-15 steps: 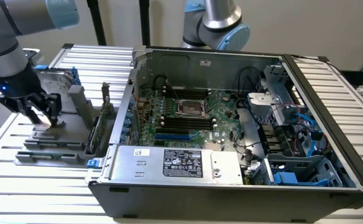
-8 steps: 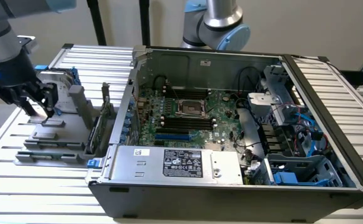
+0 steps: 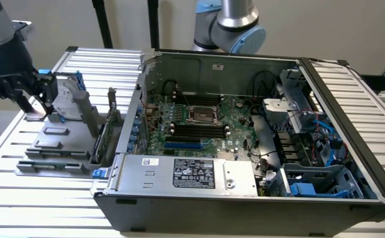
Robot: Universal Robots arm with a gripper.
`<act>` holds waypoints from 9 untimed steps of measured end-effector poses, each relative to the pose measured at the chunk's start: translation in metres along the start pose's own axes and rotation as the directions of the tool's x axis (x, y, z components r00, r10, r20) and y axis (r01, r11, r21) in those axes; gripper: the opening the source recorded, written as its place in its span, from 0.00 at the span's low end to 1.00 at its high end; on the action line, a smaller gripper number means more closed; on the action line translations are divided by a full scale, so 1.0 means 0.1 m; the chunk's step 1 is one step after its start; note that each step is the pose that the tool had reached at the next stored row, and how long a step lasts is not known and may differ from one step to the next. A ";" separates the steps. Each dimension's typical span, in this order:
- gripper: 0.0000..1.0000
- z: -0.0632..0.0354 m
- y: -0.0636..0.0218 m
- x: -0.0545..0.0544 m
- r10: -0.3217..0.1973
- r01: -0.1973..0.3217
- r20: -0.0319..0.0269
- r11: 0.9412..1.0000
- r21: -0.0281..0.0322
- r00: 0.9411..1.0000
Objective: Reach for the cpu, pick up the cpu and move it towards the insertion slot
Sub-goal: 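Pick up the cpu and move it towards the insertion slot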
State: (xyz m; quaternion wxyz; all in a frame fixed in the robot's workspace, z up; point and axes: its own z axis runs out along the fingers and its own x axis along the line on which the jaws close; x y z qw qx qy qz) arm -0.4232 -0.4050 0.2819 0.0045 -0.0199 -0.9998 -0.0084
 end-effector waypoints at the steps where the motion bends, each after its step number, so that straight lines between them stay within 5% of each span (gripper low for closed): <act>1: 0.55 -0.045 0.000 -0.01 0.000 0.000 0.000 1.000 0.000 1.000; 9: 0.55 -0.412 0.016 -0.23 -0.001 0.001 -0.004 1.000 0.000 1.000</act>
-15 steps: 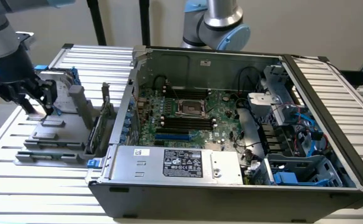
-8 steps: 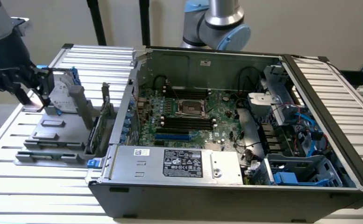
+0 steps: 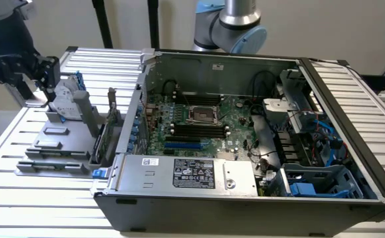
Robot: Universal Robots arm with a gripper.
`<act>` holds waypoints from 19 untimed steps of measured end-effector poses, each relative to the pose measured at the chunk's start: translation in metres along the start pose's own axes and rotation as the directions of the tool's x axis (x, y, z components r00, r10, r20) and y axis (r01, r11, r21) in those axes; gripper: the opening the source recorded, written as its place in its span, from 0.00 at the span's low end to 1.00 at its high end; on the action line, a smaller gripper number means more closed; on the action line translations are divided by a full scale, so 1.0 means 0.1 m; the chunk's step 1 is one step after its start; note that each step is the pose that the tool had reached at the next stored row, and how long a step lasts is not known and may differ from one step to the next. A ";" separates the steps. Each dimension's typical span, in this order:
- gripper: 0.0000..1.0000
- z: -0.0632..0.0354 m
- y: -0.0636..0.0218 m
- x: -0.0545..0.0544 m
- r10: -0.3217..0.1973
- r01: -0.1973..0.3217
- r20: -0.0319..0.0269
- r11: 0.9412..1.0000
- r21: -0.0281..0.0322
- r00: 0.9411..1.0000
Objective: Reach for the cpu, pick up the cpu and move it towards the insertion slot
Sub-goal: 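Pick up the cpu and move it towards the insertion slot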
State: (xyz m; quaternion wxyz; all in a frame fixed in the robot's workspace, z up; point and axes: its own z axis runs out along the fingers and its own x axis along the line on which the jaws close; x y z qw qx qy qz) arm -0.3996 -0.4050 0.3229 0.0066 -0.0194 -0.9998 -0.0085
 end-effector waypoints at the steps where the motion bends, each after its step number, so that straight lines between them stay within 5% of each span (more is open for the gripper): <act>1: 0.55 -0.045 0.002 -0.04 0.000 0.000 -0.001 1.000 0.000 1.000; 7: 0.55 -0.293 0.017 -0.31 -0.002 0.002 -0.009 1.000 0.000 1.000; 19: 0.55 -0.426 0.040 -0.86 -0.002 0.002 -0.013 1.000 -0.004 1.000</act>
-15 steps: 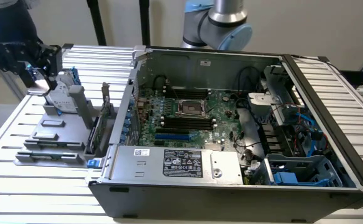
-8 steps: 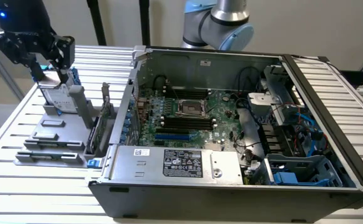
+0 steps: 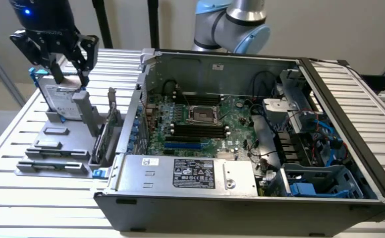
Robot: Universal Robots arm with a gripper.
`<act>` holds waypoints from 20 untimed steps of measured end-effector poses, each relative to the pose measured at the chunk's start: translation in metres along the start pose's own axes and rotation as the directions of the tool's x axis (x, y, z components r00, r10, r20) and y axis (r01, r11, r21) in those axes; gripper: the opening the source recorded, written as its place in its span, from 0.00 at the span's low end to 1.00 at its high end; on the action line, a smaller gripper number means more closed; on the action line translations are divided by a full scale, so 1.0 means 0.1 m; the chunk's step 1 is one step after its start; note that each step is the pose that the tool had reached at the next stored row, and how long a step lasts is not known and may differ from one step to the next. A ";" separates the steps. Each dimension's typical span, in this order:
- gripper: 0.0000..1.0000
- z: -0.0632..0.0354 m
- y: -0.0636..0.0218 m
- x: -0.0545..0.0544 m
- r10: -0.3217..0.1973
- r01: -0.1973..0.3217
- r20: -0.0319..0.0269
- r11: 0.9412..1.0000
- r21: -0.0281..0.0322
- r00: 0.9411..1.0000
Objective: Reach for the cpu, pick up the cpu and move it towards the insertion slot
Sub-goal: 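Pick up the cpu and move it towards the insertion slot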
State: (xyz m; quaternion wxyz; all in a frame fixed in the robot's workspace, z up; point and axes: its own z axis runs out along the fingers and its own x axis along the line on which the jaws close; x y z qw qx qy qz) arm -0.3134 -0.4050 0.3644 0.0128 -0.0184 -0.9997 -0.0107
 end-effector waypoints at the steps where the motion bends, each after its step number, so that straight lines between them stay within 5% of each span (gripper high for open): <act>1: 0.55 -0.010 0.002 -0.04 0.000 0.000 0.000 1.000 0.000 1.000; 20: 0.55 -0.185 0.038 -0.91 0.000 0.000 -0.005 1.000 -0.006 1.000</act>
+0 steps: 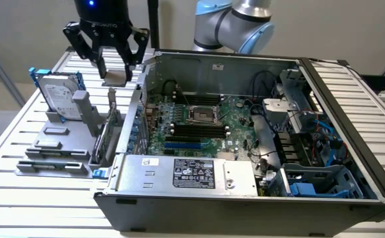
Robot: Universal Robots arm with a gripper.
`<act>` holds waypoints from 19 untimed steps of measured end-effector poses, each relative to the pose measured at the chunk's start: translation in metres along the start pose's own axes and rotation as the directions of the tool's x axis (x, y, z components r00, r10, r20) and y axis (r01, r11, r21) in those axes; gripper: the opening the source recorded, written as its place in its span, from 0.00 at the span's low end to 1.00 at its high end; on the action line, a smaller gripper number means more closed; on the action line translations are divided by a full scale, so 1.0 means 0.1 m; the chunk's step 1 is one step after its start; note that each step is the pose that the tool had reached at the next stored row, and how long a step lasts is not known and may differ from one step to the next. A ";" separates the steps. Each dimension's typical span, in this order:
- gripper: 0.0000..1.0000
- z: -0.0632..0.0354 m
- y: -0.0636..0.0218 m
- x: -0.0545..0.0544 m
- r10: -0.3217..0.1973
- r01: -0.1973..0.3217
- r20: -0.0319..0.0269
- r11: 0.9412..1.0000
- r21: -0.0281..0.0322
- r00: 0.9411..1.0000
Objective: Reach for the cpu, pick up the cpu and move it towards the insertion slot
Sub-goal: 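Pick up the cpu and move it towards the insertion slot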
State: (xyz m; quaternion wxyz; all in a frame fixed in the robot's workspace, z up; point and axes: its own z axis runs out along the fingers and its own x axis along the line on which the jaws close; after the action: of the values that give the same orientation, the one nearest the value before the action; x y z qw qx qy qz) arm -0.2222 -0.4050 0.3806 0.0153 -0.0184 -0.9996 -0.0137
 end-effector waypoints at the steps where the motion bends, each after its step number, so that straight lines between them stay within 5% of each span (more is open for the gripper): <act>1: 0.55 -0.009 0.002 -0.05 0.000 0.000 0.000 1.000 0.000 1.000; 19: 0.55 -0.033 0.057 -0.86 0.000 0.000 -0.002 1.000 -0.003 1.000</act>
State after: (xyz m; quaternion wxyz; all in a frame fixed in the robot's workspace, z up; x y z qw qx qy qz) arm -0.1358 -0.4025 0.3814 0.0161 -0.0184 -0.9996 -0.0153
